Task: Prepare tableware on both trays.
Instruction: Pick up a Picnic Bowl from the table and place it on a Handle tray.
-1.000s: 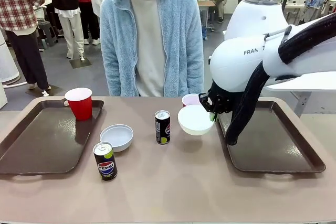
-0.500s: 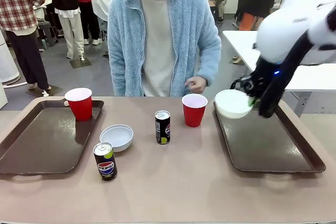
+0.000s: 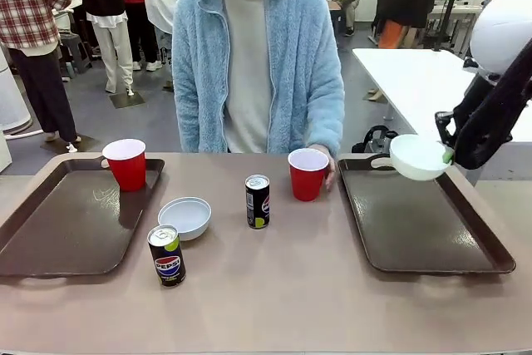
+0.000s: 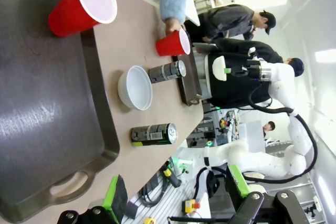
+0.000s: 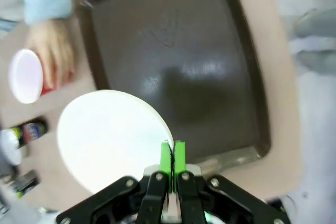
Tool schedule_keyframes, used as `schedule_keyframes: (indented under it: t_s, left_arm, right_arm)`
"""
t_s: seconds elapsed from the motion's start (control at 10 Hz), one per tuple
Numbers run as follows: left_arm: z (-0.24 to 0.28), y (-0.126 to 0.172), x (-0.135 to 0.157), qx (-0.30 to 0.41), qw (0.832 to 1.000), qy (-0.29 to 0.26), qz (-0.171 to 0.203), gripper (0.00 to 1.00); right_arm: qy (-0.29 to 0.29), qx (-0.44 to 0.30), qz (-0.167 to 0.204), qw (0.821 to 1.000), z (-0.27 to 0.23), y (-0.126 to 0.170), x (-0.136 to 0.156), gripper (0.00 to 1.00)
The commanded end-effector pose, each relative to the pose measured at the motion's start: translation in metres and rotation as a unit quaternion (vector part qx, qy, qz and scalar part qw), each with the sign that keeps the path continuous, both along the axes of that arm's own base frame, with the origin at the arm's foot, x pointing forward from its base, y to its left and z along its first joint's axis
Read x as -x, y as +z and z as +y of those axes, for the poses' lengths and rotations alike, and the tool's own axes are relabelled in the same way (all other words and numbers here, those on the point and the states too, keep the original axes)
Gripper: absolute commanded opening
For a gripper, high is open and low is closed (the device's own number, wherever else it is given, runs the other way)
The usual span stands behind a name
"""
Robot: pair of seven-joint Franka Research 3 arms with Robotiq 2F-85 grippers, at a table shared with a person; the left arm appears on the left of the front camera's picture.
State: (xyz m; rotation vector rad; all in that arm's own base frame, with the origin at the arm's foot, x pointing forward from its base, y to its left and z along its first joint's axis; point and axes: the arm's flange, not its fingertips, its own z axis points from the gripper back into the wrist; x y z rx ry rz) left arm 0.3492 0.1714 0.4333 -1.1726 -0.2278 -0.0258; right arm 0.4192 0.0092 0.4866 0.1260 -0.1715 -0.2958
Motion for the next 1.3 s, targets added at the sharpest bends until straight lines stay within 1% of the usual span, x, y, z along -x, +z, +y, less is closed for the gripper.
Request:
schedule_keyframes:
  t_s: [0.0, 0.2, 0.3, 0.4, 0.5, 0.6, 0.7, 0.8, 0.9, 1.0, 1.1, 1.2]
  left_arm:
    - [0.001, 0.002, 0.001, 0.004, 1.000, 0.003, 0.000, 1.00]
    - [0.001, 0.002, 0.001, 0.004, 1.000, 0.003, 0.000, 1.00]
    - [0.001, 0.002, 0.001, 0.004, 1.000, 0.003, 0.000, 1.00]
    - [0.001, 0.002, 0.001, 0.004, 1.000, 0.003, 0.000, 1.00]
    - [0.001, 0.002, 0.001, 0.004, 1.000, 0.003, 0.000, 1.00]
    - [0.001, 0.002, 0.001, 0.004, 1.000, 0.003, 0.000, 1.00]
    - [0.001, 0.002, 0.001, 0.004, 1.000, 0.003, 0.000, 1.00]
    - [0.001, 0.002, 0.001, 0.004, 1.000, 0.003, 0.000, 1.00]
    - [0.001, 0.002, 0.001, 0.004, 1.000, 0.003, 0.000, 1.00]
    - [0.001, 0.002, 0.001, 0.004, 1.000, 0.003, 0.000, 1.00]
    - [0.001, 0.002, 0.001, 0.004, 1.000, 0.003, 0.000, 1.00]
    - [0.001, 0.002, 0.001, 0.004, 1.000, 0.003, 0.000, 1.00]
  right_arm:
    - [-0.015, 0.010, 0.018, 1.000, -0.012, -0.034, -0.006, 0.00]
    - [-0.030, 0.018, 0.013, 0.999, -0.023, -0.063, -0.012, 0.00]
    - [-0.032, 0.015, 0.004, 0.999, -0.025, -0.070, -0.014, 0.00]
    - [-0.037, 0.016, -0.013, 0.999, -0.026, -0.076, -0.016, 0.00]
    - [-0.044, 0.024, -0.018, 0.999, -0.027, -0.083, -0.018, 0.00]
    - [-0.045, 0.021, -0.016, 0.999, -0.025, -0.082, -0.013, 0.00]
    - [-0.023, 0.050, 0.035, 0.998, -0.014, -0.066, 0.036, 0.00]
    - [0.081, 0.079, 0.075, 0.991, -0.004, -0.039, 0.116, 0.00]
    - [0.097, 0.082, 0.074, 0.989, -0.001, -0.030, 0.144, 0.00]
    - [0.074, 0.087, 0.081, 0.990, -0.004, -0.030, 0.143, 0.00]
    - [0.057, 0.080, 0.083, 0.992, -0.011, -0.029, 0.135, 0.00]
    - [0.053, 0.067, 0.090, 0.992, -0.007, -0.033, 0.129, 0.00]
